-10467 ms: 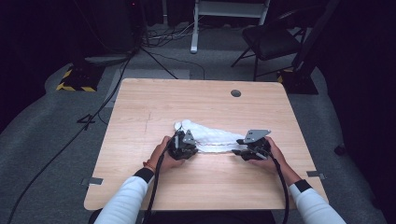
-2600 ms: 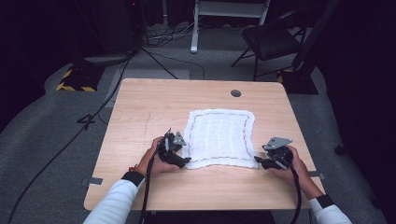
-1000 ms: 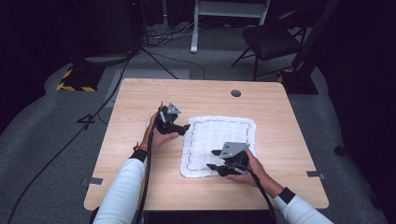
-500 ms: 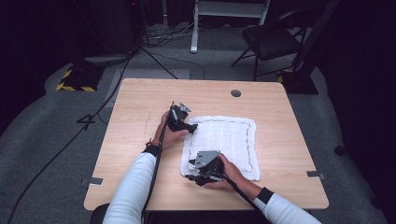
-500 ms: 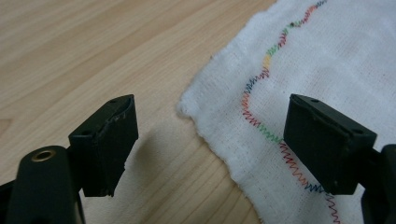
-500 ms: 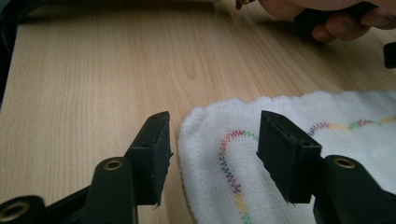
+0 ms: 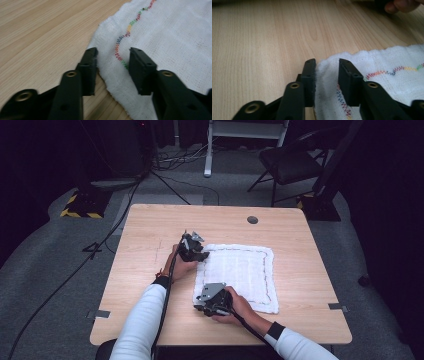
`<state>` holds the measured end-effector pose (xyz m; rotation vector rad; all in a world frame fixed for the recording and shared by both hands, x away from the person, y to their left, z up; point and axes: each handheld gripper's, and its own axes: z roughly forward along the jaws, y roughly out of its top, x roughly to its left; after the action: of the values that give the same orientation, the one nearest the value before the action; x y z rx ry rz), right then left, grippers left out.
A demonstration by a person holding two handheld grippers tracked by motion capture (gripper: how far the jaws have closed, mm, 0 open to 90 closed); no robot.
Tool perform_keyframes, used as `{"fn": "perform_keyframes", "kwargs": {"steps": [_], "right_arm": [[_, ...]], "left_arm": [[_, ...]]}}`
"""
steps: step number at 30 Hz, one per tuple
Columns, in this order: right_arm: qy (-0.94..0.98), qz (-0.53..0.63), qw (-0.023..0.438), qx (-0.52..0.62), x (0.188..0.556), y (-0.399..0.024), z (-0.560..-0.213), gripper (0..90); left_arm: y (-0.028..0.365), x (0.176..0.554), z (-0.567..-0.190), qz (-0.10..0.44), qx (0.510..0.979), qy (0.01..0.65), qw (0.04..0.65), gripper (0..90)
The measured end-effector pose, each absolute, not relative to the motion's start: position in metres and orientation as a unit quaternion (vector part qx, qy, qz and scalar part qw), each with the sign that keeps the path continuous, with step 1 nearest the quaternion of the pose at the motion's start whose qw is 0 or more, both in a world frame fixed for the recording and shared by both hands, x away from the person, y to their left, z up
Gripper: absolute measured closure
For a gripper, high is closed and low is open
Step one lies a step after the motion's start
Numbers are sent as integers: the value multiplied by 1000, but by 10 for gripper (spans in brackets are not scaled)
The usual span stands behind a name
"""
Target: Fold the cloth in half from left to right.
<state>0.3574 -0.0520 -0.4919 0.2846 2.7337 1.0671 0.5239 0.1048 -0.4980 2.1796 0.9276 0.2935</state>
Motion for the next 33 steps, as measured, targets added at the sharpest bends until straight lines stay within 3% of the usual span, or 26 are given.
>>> {"fn": "perform_keyframes", "kwargs": {"steps": [1, 2, 8, 33], "right_arm": [[924, 354, 104, 98, 357, -52, -491, 794], [926, 350, 108, 98, 357, -52, -491, 813], [926, 349, 110, 90, 358, -52, -488, 861], [911, 396, 105, 45, 354, -40, -459, 868]], "left_arm": [[108, 524, -498, 108, 846, 364, 373, 724], [112, 524, -498, 104, 846, 365, 374, 750], [128, 519, -497, 105, 842, 375, 373, 817], [174, 493, -479, 136, 802, 423, 400, 837]]}}
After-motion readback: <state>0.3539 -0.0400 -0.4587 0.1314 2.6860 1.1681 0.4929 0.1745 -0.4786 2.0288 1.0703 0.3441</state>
